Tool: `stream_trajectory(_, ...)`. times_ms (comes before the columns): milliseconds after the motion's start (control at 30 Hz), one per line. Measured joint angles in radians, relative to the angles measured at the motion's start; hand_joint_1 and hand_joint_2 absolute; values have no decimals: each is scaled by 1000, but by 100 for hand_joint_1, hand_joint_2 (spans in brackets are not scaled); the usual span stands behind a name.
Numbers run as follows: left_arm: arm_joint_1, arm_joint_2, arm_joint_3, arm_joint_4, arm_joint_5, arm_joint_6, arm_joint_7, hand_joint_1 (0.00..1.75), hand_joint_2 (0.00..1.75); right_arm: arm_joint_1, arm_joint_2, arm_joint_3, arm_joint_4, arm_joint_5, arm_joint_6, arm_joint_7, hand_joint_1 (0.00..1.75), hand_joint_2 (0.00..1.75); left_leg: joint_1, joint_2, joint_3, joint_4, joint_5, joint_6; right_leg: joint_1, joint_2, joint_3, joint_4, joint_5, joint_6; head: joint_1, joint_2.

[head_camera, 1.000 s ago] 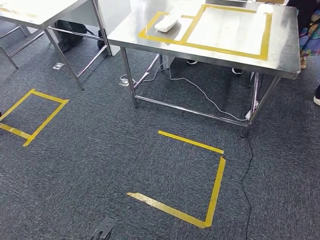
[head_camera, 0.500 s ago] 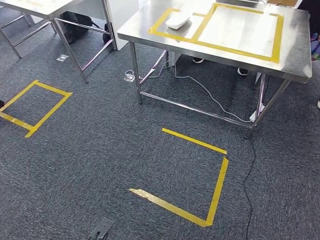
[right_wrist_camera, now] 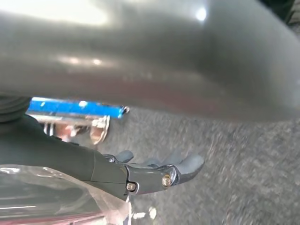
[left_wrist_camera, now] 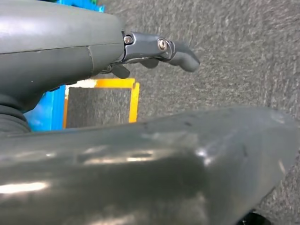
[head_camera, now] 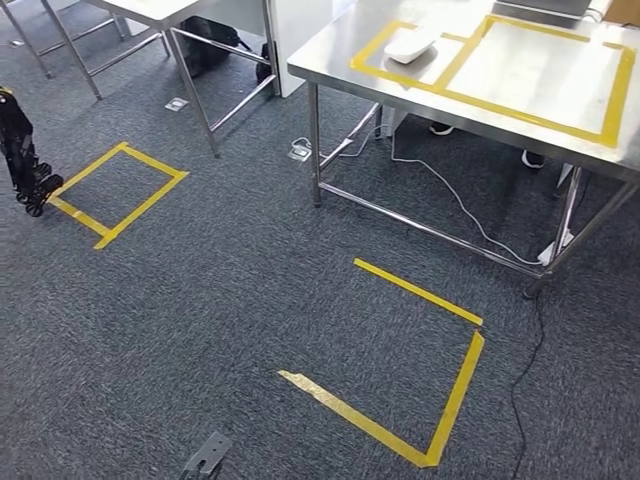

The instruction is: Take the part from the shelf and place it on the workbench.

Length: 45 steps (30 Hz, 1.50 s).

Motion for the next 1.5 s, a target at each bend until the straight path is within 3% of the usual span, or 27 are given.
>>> stream_trajectory(33, 1, 1, 0, 0, 0, 0, 0, 0, 0, -1, 0, 1, 0, 3, 0, 1, 0, 0, 1, 3, -5, 4, -1, -5, 0, -13, 2, -4, 4, -6, 0, 0)
stream_trajectory(67, 3, 1, 0, 1, 0, 0, 0, 0, 0, 0, 0, 2, 0, 5, -1, 2, 0, 0, 1, 24, -14, 20, -13, -10, -2, -28, 4, -9, 8, -12, -2, 0)
stream_trajectory(167, 1, 0, 0, 1, 0, 0, 1, 0, 0, 4, -1, 3, 0, 11, -2, 3, 0, 0, 4, 108, -86, 180, -105, -23, -2, -76, 5, -18, 13, -22, -10, 0)
stream_trajectory(233, 2, 0, 0, 1, 0, 0, 1, 0, 0, 7, -1, 4, 0, 12, -3, 3, 0, 0, 10, 121, -130, 284, -142, -32, -1, -110, 4, -17, 11, -22, -11, 0)
stream_trajectory(267, 4, 0, 0, 1, 0, 0, 1, 0, 0, 6, -1, 4, 0, 12, -3, 3, 0, 0, 13, 123, -127, 285, -132, -35, -1, -125, 4, -16, 9, -21, -11, 0)
stream_trajectory(333, 6, 0, 0, 1, 0, 0, 1, 0, 0, 5, 0, 5, 0, 13, -3, 3, 0, 0, 17, 143, -68, 177, -70, -37, -1, -152, 9, -16, 5, -16, -11, 0)
stream_trajectory(367, 5, -1, 0, 1, 0, 0, 1, 0, 0, 5, -1, 6, 0, 13, -3, 3, 0, 0, 13, 171, -30, 104, -44, -35, 1, -164, 12, -15, 2, -11, -11, 0)
stream_trajectory(400, 4, -2, 0, 1, 0, 0, 1, 0, 0, 5, -1, 7, 0, 13, -4, 3, 0, 0, 10, 193, -1, 47, -27, -31, 3, -175, 15, -14, -1, -6, -11, 0)
stream_trajectory(467, 2, -3, 0, 1, 0, 0, 1, 0, 0, 3, -1, 9, 0, 14, -4, 3, 0, 0, 2, 214, 16, 4, -25, -19, 9, -196, 20, -13, -6, 5, -10, 0)
stream_trajectory(533, 4, -2, 0, 1, 0, 0, 1, 0, 0, -2, -1, 11, -1, 15, -4, 4, 0, 0, 1, 188, 13, 2, -22, -5, 5, -212, 24, -13, -12, 16, -10, 0)
stream_trajectory(600, 3, -2, 0, 1, 0, 0, 1, 0, 0, -4, -1, 11, -1, 16, -5, 4, 0, 0, 4, 161, 14, -4, -16, 10, -1, -169, 7, 28, -45, 26, -6, 0)
stream_trajectory(667, -1, -3, 0, 1, 0, 0, 1, 0, 0, -2, -1, 11, -2, 18, -5, 4, 0, 0, 4, 134, 13, -6, -12, 20, -3, -97, -53, 154, -110, 27, 1, 0)
stream_trajectory(733, -1, -5, 0, 2, 0, 0, 1, 0, 0, 1, -1, 12, -2, 20, -6, 4, 0, 0, 0, 103, 10, -5, -10, 24, -2, -71, -120, 279, -148, 24, 3, 0)
stream_trajectory(767, 0, -5, 0, 2, 0, 0, 1, 0, 0, 3, -1, 12, -2, 22, -6, 5, 0, 0, -3, 86, 11, -5, -10, 25, -1, -68, -135, 296, -139, 21, 3, 0)
stream_trajectory(833, 0, -5, 0, 2, 0, 0, 1, 0, 0, 4, -1, 12, -2, 25, -6, 6, 0, 0, -5, 54, 12, -3, -10, 25, 0, -53, -105, 203, -65, 12, 3, 0)
stream_trajectory(900, -1, -7, 0, 1, 0, 0, 1, 0, 0, 5, -2, 14, -1, 27, -6, 6, 0, 0, -6, 27, 11, 0, -10, 22, -1, -4, -49, 64, -3, 3, 2, 0)
stream_trajectory(967, -2, -8, 0, 2, 0, 0, 1, 0, 0, 3, -3, 17, -1, 28, -6, 7, 0, 0, -4, 5, 3, 2, -7, 12, 0, 25, -21, 7, 7, 0, 2, 0)
stream_trajectory(1033, 0, -7, 0, 2, 0, 0, 2, 0, 0, 0, -2, 20, -1, 29, -6, 7, 0, 0, 0, -12, -5, 4, -4, -2, 0, 5, -14, 1, 9, -3, 2, 0)
stream_trajectory(1100, 1, -6, 1, 2, 0, 0, 2, 0, 0, 0, -2, 21, -1, 31, -6, 8, 0, 0, -3, 32, -19, 31, -26, -14, -2, -24, -8, -8, 13, -11, -4, 0)
stream_trajectory(1167, -3, -6, 1, 2, 0, 0, 3, 0, 0, 4, -2, 23, -1, 33, -6, 9, 0, 0, -2, 99, -66, 133, -86, -27, -2, -58, -5, -12, 12, -19, -10, 0)
stream_trajectory(1233, -5, -6, 1, 2, -1, -1, 4, 0, 0, 6, -2, 25, 0, 36, -6, 10, 0, 0, 5, 119, -125, 259, -137, -38, -1, -93, -4, -11, 9, -22, -12, 0)
stream_trajectory(1267, -4, -6, 1, 2, -1, -1, 4, 0, 0, 6, -2, 27, 0, 39, -6, 10, 0, 0, 9, 121, -136, 286, -139, -42, 0, -110, -3, -11, 7, -21, -12, 0)
stream_trajectory(1300, -3, -6, 1, 2, -1, -1, 5, 0, 0, 5, -2, 28, 0, 41, -6, 10, 0, 0, 12, 125, -128, 272, -121, -45, -1, -125, 0, -11, 4, -20, -12, 0)
stream_trajectory(1333, -2, -6, 1, 2, -2, -1, 5, 0, 0, 4, -2, 28, 0, 43, -6, 11, 0, 0, 15, 134, -101, 220, -88, -47, -1, -139, 4, -11, 1, -17, -12, 0)
stream_trajectory(1400, -4, -5, 1, 2, -2, -1, 6, 0, 0, 3, -2, 29, 0, 45, -6, 11, 0, 0, 11, 182, -30, 80, -30, -41, 2, -163, 14, -10, -7, -8, -12, 0)
stream_trajectory(1467, -7, -4, 1, 2, -2, -1, 6, 0, 0, 1, -2, 29, -1, 46, -6, 12, 0, 0, 4, 211, 2, 14, -15, -27, 8, -185, 21, -8, -16, 3, -11, 0)
stream_trajectory(1500, -7, -4, 1, 2, -3, -1, 6, 0, 0, -1, -2, 29, -1, 47, -6, 13, 0, 0, 0, 203, 1, 13, -18, -19, 9, -196, 24, -9, -18, 8, -11, 0)
